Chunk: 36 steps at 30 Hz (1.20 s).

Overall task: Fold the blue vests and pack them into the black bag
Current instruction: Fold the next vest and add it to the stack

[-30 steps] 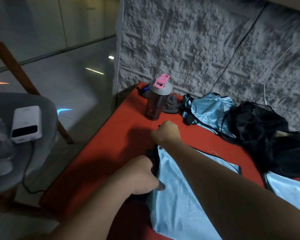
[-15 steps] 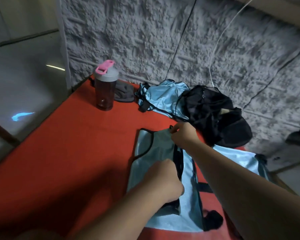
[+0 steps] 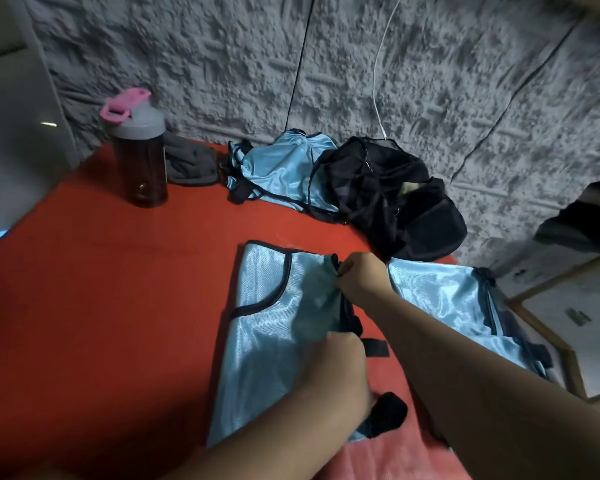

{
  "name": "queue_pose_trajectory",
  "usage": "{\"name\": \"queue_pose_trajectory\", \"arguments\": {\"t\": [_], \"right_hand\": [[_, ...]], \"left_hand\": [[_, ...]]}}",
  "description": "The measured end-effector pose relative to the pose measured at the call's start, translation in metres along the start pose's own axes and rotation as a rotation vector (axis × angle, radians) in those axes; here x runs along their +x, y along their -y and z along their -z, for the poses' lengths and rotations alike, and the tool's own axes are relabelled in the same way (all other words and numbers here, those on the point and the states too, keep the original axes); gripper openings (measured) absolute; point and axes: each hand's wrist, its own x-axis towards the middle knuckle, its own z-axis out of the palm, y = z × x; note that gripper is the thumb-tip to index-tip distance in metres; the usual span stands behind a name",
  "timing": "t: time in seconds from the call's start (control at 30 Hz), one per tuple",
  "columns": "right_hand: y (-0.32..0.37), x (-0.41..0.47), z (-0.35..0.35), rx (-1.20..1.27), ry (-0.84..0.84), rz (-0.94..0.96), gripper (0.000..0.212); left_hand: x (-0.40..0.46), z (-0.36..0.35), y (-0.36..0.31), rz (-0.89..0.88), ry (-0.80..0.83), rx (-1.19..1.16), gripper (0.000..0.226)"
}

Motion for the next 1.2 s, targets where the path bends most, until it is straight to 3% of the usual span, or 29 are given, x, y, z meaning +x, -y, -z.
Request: {"name": "queue_pose_trajectory", "arguments": {"t": [0.1, 0.2, 0.23, 0.33, 0.4, 0.47, 0.53, 0.63, 0.87, 1.0, 1.13, 1.2], "right_hand": [[-0.004, -0.004, -0.004, -0.011, -0.019, -0.026, 0.008], [-0.006, -0.008, 0.005, -0.014, -0.054, -0.083, 0.007], [-0.005, -0.009, 0.009, -0.001, -0.088, -0.092, 0.01], [0.004, -0.017, 0.011, 0.06, -0.185, 0.002, 0.031], [0.018, -0.03, 0.001, 0.02, -0.117, 0.153, 0.039], [0.025, -0.041, -0.021, -0.112, 0.031, 0.257, 0.045], [0.018, -0.047, -0.041, -0.307, 0.14, 0.278, 0.061], [-0.006, -0.051, -0.054, -0.345, 0.181, 0.197, 0.07], [-0.012, -0.058, -0.048, -0.317, 0.112, 0.246, 0.07], [0.014, -0.094, -0.024, -0.335, 0.089, 0.417, 0.067], [0.009, -0.158, -0.04, -0.235, 0.16, 0.436, 0.082], [-0.023, -0.173, -0.052, -0.306, 0.1, 0.407, 0.073]], "left_hand": [[0.002, 0.0, 0.0, -0.029, 0.1, -0.065, 0.019], [0.012, 0.006, 0.011, -0.049, 0.346, -0.239, 0.04], [0.017, 0.013, 0.018, -0.049, 0.36, -0.293, 0.04], [0.033, 0.034, 0.047, -0.064, 0.126, -0.282, 0.022], [0.038, 0.036, 0.069, -0.056, -0.033, -0.08, 0.009], [0.034, 0.027, 0.085, -0.106, -0.049, 0.247, 0.025], [0.029, 0.014, 0.1, -0.129, 0.01, 0.387, 0.055], [0.027, -0.001, 0.122, -0.081, 0.006, 0.386, 0.083], [0.03, 0.005, 0.133, -0.113, -0.196, 0.322, 0.106], [0.031, 0.016, 0.131, -0.177, -0.313, 0.34, 0.085], [0.013, -0.016, 0.13, -0.29, -0.211, 0.422, 0.072], [0.007, -0.026, 0.136, -0.277, -0.171, 0.426, 0.065]]}}
